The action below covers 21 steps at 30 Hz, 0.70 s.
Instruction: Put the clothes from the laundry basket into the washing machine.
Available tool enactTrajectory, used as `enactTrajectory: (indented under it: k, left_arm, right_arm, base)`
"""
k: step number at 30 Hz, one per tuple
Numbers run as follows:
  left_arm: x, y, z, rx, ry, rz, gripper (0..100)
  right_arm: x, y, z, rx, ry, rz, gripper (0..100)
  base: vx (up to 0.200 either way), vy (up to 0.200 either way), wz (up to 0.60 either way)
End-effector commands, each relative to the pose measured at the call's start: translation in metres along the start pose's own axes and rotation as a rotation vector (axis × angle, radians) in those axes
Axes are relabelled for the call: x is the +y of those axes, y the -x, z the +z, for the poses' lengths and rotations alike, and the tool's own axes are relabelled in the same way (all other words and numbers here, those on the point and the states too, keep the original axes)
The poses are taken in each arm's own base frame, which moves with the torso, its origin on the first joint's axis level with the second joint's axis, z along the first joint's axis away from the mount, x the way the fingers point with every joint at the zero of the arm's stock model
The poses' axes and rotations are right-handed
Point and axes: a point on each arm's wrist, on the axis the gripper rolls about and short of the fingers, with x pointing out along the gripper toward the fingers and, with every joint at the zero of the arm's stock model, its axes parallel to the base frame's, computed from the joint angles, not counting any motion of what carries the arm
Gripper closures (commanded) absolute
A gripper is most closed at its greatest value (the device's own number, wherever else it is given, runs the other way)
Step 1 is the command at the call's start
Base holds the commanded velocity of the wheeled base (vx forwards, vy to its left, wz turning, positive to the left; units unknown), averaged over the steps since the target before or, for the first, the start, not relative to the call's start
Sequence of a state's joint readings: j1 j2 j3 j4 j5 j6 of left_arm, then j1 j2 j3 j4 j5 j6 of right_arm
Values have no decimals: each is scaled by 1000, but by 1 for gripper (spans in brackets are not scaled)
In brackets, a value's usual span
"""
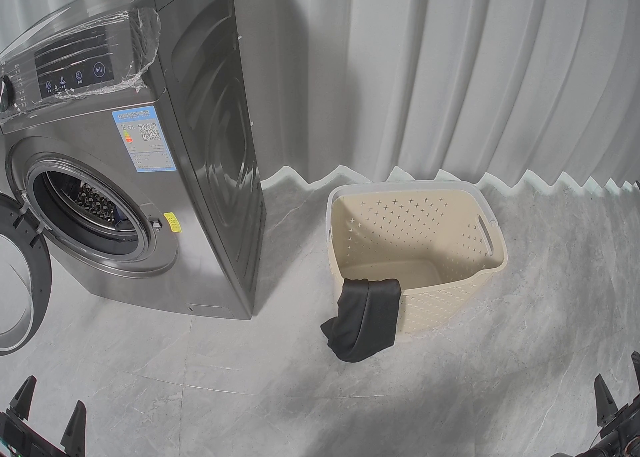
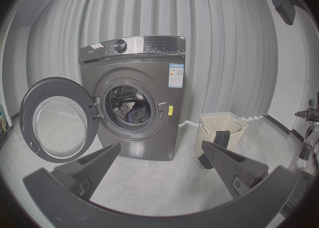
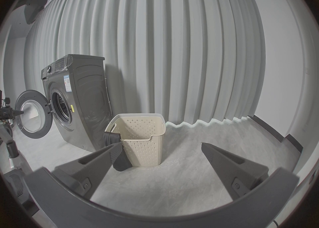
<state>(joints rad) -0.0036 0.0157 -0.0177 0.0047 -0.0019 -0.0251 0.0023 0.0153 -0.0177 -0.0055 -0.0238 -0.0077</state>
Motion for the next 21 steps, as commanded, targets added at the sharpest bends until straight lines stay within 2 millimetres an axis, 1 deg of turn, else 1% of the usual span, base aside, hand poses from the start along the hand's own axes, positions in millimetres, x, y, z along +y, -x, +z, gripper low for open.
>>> enactTrajectory:
  k: [1,10,11,12,13,14,15,16,17,18,19,20,21]
  left_arm:
    - [0,0,-5,2,-1,1,0]
    - [0,0,-5,2,3,1,0]
    - [0,0,-5,2,3,1,0]
    - [0,0,-5,2,4,1,0]
    - [0,0,-5,2,4,1,0]
    - [0,0,-4,0,4,1,0]
    - [0,0,-5,2,1,1,0]
    - [0,0,-5,2,-2,1,0]
    - [0,0,-5,2,-2,3,0]
    - [0,0,-5,2,-1,4,0]
    - [0,0,-5,2,-1,4,0]
    - [0,0,-5,2,1,3,0]
    - [0,0,-5,2,1,3,0]
  right_arm:
    - [0,0,-5,2,0,2,0]
    - [0,0,-4,-3,0,2,0]
    - [0,1,0,-29,1,0,0]
    - [0,4,16,-118,-6,-4,0]
    - [0,7,24,-162,-9,-2,0]
    - [-1,18,59,-311,-19,-16,0]
    - [-2,21,93,-371,-30,-32,0]
    - [-2,19,103,-357,-29,-31,0]
    - [-2,18,105,-343,-28,-26,0]
    - [-2,13,104,-270,-28,7,0]
    - [-2,13,104,-270,-28,7,0]
    - [0,2,93,-138,-26,85,0]
    - [1,-9,88,-52,-38,134,0]
  base:
    - [0,0,0]
    - [0,0,0]
    - [0,0,0]
    - [0,0,0]
    - [0,0,0]
    - [0,0,0]
    - [0,0,0]
    - [0,0,0]
    - [0,0,0]
    - [0,0,0]
    - [0,0,0]
    - [0,0,0]
    - [0,0,0]
